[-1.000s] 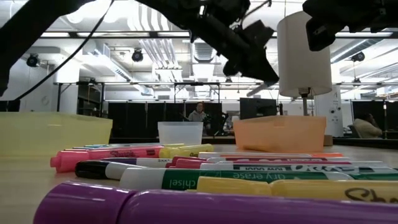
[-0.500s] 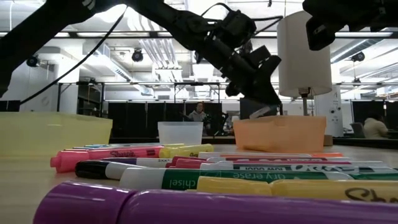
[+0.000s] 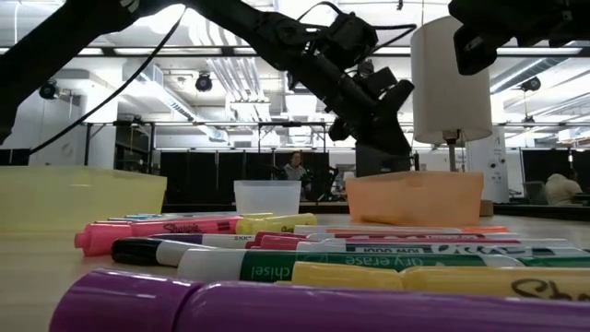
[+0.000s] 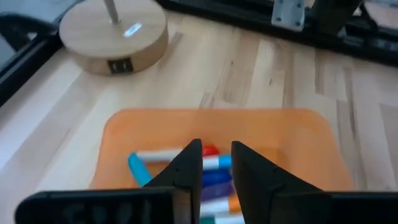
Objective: Pick & Place Markers
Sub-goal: Put the small violet marker into the orange bin
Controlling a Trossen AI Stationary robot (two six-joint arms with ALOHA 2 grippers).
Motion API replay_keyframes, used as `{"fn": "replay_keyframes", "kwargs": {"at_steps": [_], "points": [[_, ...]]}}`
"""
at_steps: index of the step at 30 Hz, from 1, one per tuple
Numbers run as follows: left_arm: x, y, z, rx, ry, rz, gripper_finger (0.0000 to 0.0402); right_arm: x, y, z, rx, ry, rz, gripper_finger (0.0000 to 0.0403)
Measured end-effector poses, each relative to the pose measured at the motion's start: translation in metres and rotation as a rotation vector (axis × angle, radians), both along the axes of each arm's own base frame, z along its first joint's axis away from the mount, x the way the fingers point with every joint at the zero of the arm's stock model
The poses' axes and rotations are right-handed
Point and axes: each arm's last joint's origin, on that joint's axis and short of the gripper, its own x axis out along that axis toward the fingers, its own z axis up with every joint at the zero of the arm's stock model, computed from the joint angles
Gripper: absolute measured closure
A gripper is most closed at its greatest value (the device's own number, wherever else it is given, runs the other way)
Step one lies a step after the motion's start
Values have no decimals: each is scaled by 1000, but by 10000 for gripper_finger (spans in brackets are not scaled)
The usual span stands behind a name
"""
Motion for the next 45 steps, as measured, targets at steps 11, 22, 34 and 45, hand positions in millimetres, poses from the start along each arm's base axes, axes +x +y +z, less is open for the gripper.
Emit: {"fn": "replay_keyframes", "kwargs": {"at_steps": [11,22,34,45], "points": [[-43,-32,14,-188,364,72,321,0,0,-1,-12,11,1,394],[-64,-116,6,-235,600,12,321,0,0,-2,-9,15,0,394],[-91,-212,-12,-182,703,-142,321,0,0,-2,-6,16,0,394],[-112,-252,-27,-201,746,-135,321,0,0,-2,2,17,0,394]]}}
